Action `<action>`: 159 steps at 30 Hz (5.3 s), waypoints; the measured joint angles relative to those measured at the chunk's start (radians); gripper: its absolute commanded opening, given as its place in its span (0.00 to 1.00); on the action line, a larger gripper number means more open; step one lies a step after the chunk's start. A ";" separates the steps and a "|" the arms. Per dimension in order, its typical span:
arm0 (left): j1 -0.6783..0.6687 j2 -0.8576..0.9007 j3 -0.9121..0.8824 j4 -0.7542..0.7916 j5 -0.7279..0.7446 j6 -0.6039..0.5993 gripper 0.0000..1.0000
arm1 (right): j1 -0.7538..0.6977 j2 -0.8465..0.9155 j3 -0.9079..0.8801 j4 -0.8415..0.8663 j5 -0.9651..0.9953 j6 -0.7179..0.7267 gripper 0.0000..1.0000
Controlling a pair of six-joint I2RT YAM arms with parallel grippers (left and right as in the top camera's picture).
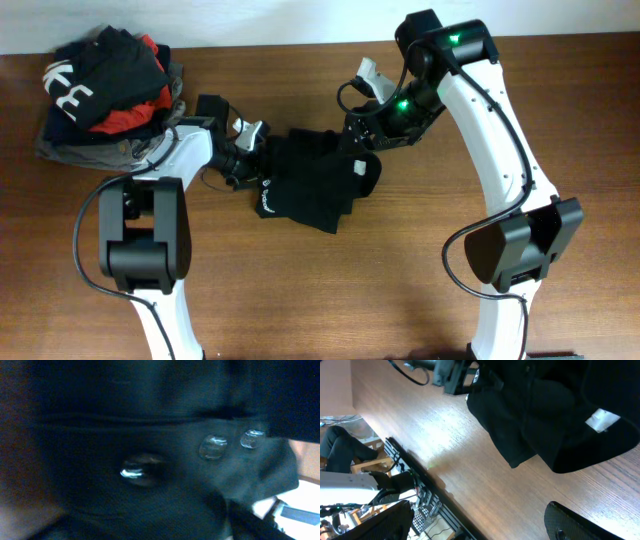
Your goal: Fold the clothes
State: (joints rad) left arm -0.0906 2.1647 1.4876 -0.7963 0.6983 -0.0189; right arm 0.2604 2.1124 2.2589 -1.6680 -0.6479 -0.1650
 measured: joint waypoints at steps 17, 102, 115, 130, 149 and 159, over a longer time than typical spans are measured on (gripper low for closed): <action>0.001 0.072 0.079 0.059 0.011 0.024 0.00 | 0.000 0.000 0.000 -0.008 0.046 0.000 0.88; 0.609 0.216 0.833 0.036 -0.617 0.112 0.94 | 0.000 0.000 0.000 -0.025 0.106 0.039 0.88; 0.578 0.132 0.964 0.046 -0.581 0.019 0.00 | 0.000 0.000 0.000 -0.025 0.107 0.038 0.88; 0.467 0.378 0.974 0.273 -0.575 -0.041 0.02 | 0.000 0.000 0.000 -0.025 0.146 0.038 0.88; 0.331 0.305 1.016 0.163 -0.581 -0.053 0.99 | 0.000 -0.001 0.000 -0.025 0.166 0.043 0.89; 0.328 -0.170 1.030 -0.273 -0.509 -0.053 0.99 | 0.000 -0.214 0.004 -0.025 0.203 0.116 0.90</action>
State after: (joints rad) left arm 0.2379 1.9945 2.5179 -1.0691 0.1898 -0.0719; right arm 0.2607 1.8980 2.2631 -1.6928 -0.4454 -0.0494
